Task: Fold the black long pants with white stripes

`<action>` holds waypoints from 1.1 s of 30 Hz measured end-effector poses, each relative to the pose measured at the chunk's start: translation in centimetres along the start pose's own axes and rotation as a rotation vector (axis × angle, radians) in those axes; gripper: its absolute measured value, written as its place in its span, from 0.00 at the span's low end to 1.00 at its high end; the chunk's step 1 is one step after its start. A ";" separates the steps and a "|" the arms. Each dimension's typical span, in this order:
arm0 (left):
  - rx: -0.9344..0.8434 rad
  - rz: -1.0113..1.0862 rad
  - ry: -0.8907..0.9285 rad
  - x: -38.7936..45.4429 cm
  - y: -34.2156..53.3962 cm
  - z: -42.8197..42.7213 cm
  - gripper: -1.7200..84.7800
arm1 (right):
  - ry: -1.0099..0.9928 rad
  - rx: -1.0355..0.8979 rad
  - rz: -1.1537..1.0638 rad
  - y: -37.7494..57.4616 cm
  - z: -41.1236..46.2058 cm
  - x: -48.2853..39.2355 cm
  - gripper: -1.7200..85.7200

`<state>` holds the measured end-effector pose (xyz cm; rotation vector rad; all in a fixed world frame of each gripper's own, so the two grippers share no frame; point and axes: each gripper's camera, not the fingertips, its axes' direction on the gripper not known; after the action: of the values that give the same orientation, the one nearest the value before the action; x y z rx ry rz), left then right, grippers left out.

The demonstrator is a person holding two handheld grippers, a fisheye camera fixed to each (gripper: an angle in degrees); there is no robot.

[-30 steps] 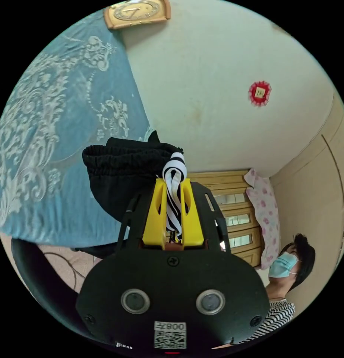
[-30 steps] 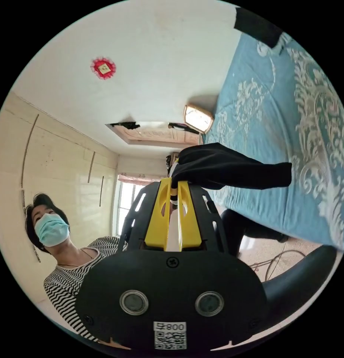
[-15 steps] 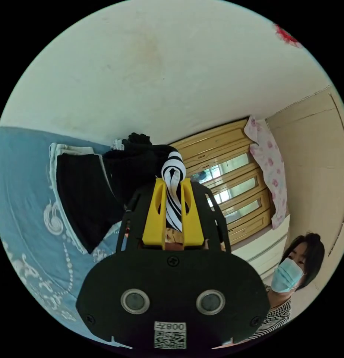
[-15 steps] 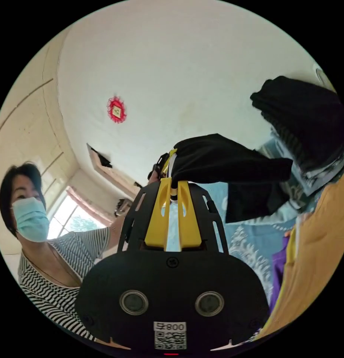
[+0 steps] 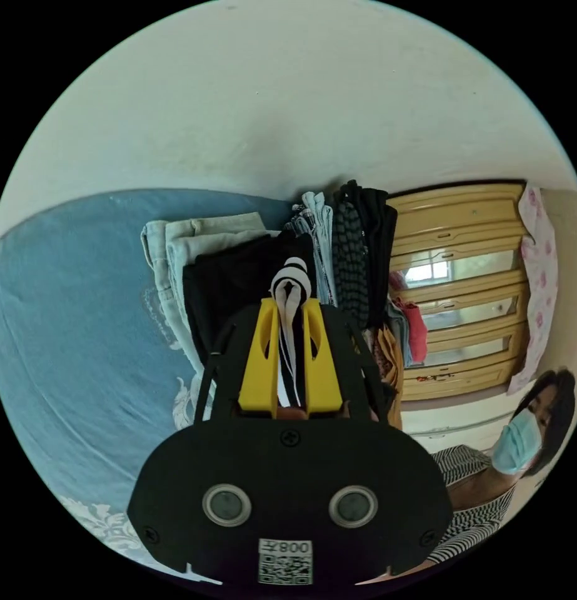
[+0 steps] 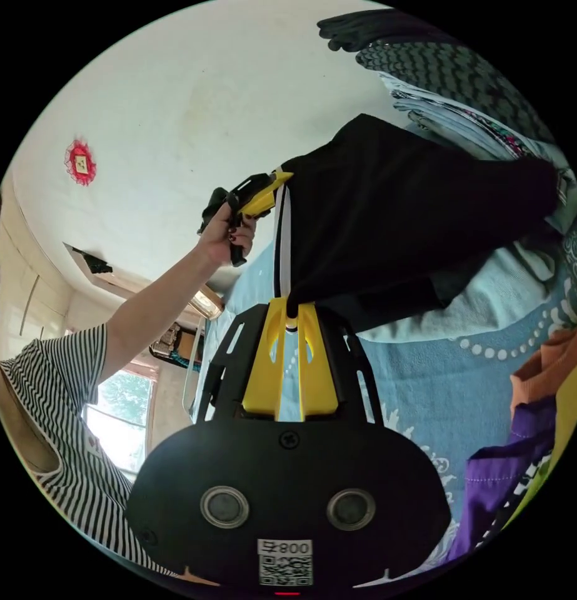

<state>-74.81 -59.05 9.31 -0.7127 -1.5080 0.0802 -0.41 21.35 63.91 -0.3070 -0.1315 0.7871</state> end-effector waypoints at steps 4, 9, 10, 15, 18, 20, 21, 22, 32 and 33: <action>-0.055 -0.029 -0.053 -0.1 -4.5 1.1 0.11 | 0.097 -0.091 0.024 -2.4 3.0 1.0 0.05; 0.026 0.030 -0.126 2.5 -6.8 -0.8 0.12 | 0.071 -0.072 0.071 -3.8 2.7 3.2 0.05; 0.075 0.039 -0.153 3.6 -6.9 -1.6 0.12 | 0.063 -0.069 0.084 -4.1 2.4 3.7 0.05; 0.117 0.166 -0.157 9.6 -8.5 -0.5 0.09 | 0.129 -0.050 0.113 -5.0 0.4 4.7 0.05; 0.039 0.204 -0.262 11.6 -10.9 3.1 0.05 | 0.144 -0.046 0.112 -6.3 0.0 4.9 0.05; 0.004 0.189 -0.378 11.8 -12.6 5.0 0.04 | 0.151 -0.082 0.131 -7.8 1.0 5.5 0.05; -0.010 0.172 -0.412 11.8 -13.8 5.9 0.03 | 0.144 -0.088 0.132 -8.2 1.3 5.7 0.05; -0.013 0.161 -0.410 11.9 -14.9 6.3 0.03 | 0.136 -0.088 0.120 -9.1 1.8 5.8 0.05; -0.026 0.198 -0.513 14.9 -20.8 7.9 0.02 | 0.047 -0.083 0.142 -14.2 3.1 7.4 0.04; -0.029 0.211 -0.524 15.4 -21.0 8.1 0.02 | 0.040 -0.084 0.145 -14.2 2.9 7.6 0.04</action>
<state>-88.61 -65.44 31.89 -0.9193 -1.9272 0.4328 13.83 17.95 71.17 -0.4155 -0.1055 0.9195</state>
